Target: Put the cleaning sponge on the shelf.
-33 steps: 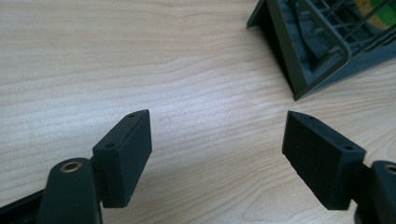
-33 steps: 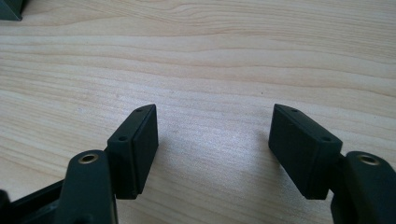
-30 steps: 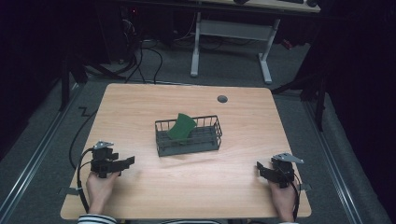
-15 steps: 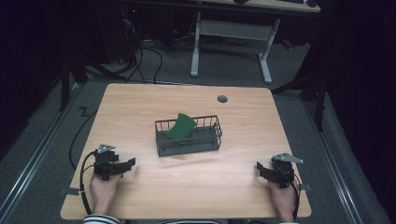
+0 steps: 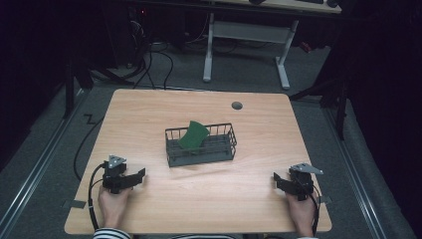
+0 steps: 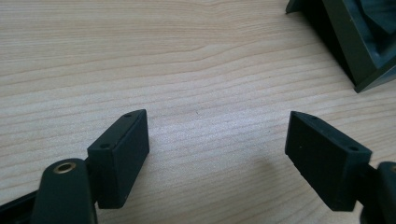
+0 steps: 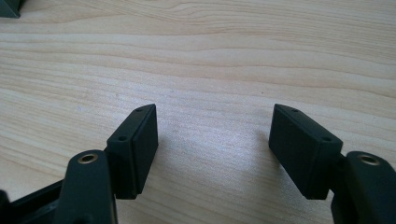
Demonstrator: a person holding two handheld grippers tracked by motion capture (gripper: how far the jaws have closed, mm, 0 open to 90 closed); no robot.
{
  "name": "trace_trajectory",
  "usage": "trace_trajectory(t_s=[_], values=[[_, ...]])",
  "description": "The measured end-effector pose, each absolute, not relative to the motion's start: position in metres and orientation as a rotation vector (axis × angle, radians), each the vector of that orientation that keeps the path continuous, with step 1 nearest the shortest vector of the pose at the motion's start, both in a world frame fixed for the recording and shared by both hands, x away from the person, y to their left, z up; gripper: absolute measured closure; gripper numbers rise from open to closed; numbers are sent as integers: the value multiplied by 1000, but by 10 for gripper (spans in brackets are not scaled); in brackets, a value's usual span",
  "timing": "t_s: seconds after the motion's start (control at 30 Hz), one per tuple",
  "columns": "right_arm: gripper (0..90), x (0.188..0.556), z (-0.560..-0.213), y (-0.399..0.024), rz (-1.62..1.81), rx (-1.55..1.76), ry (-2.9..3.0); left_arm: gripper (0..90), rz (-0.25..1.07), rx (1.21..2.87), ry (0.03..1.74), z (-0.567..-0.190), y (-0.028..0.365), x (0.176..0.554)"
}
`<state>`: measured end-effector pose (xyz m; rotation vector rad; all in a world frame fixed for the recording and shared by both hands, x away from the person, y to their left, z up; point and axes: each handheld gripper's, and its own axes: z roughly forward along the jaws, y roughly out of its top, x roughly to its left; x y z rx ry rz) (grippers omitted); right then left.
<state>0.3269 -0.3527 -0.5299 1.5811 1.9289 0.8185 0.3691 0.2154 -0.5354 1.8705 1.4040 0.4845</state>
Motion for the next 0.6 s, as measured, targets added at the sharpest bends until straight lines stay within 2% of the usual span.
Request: trace_trajectory(t_s=[0.43, 0.6], values=[[329, 327, -530, -353, 819, 1582, 1928, 216, 591, 1958, 1383, -537, 204, 368], [329, 327, -530, -353, 817, 1583, 1929, 208, 590, 1957, 1385, -537, 204, 367]])
